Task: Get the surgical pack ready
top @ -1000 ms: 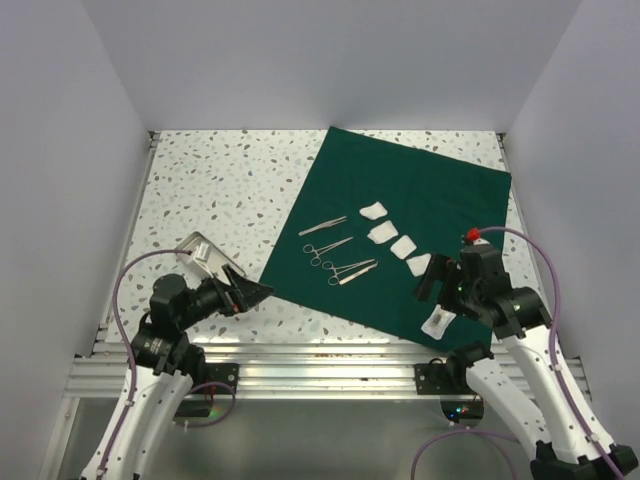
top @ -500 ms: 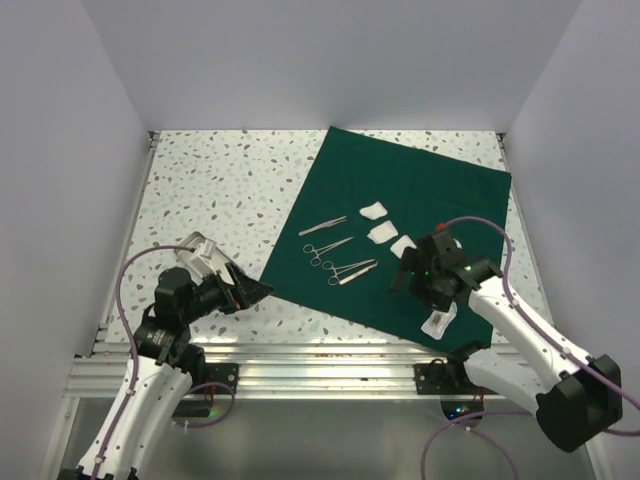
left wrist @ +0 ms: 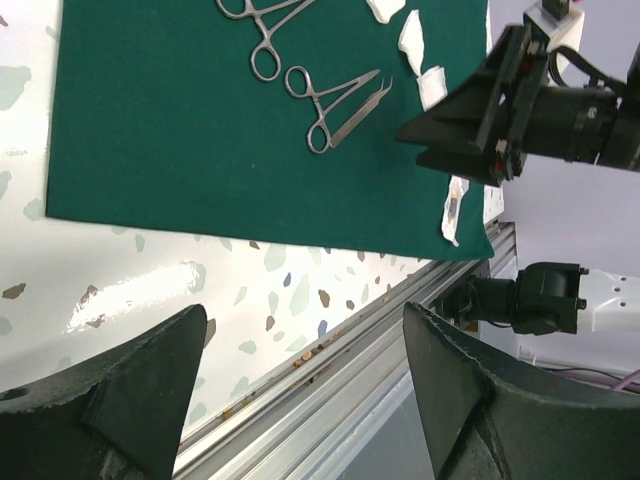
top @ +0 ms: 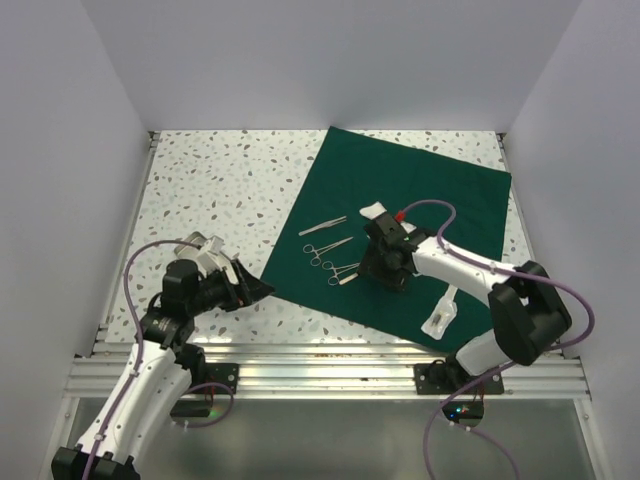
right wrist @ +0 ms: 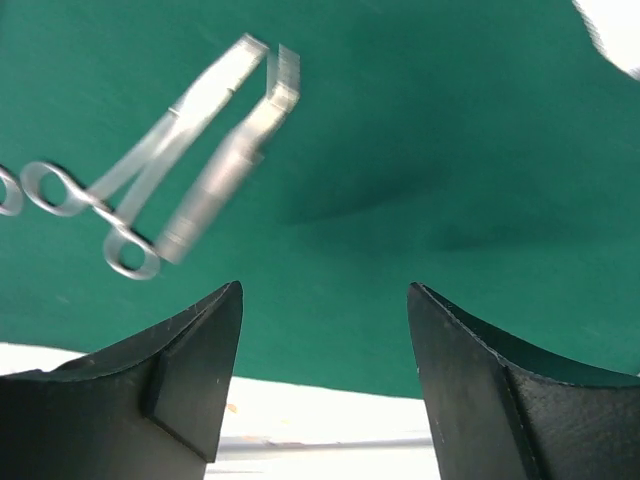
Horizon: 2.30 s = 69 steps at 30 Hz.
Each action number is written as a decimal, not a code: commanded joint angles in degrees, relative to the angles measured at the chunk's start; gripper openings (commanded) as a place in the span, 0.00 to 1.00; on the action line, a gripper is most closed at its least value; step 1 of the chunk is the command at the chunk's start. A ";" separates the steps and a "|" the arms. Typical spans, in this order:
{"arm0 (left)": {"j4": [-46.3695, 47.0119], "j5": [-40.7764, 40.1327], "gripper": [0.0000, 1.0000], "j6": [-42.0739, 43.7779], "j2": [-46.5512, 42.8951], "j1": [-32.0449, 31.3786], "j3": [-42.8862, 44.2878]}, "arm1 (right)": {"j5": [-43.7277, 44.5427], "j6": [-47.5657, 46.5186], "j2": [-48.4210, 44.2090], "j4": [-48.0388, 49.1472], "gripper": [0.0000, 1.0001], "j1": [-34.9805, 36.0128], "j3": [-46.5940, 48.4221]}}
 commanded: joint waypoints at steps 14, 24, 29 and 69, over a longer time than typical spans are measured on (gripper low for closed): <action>6.80 3.10 0.82 3.82 5.58 -0.16 3.51 | 9.37 8.02 11.15 3.53 0.70 1.54 10.99; 6.45 4.77 0.82 4.35 5.76 -0.16 3.60 | 10.60 9.24 13.70 2.21 0.64 1.54 12.05; 6.36 5.30 0.82 4.79 5.94 -0.16 3.69 | 11.13 9.34 14.58 2.30 0.59 1.45 11.44; 32.11 1.44 0.77 2.59 30.72 -19.49 10.10 | -26.57 -19.32 -8.44 34.03 0.00 4.44 -2.10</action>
